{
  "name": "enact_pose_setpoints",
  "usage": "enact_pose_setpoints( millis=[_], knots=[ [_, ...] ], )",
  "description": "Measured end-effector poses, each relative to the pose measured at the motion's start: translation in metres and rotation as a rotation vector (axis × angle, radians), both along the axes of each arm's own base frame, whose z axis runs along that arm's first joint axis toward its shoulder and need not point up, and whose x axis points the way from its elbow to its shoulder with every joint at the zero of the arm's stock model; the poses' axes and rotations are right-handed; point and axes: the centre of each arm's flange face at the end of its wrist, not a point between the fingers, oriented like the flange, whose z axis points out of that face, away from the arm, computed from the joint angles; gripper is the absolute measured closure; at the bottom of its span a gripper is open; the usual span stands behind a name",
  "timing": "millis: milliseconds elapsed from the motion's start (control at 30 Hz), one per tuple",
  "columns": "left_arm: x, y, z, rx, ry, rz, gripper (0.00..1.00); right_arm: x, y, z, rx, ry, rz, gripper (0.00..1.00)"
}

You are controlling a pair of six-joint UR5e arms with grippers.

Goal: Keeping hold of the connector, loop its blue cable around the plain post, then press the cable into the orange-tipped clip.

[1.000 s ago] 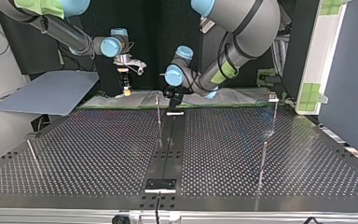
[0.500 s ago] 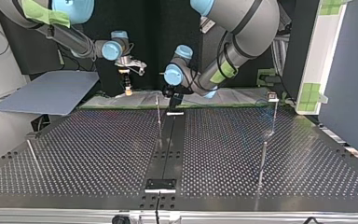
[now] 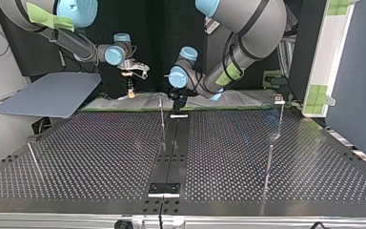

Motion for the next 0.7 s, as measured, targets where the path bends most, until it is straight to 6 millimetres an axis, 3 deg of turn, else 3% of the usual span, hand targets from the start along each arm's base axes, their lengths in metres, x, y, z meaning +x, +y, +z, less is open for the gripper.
enact_pose_setpoints(
  millis=[267,700],
  knots=[
    [0.006,0.007,0.001,-0.006,-0.004,0.035,0.97,0.005,-0.013,0.007,-0.013,-0.024,-0.003,1.00],
    [0.010,0.012,0.001,-0.004,-0.006,0.051,0.97,0.004,-0.019,0.009,-0.018,-0.031,-0.005,1.00]
  ],
)
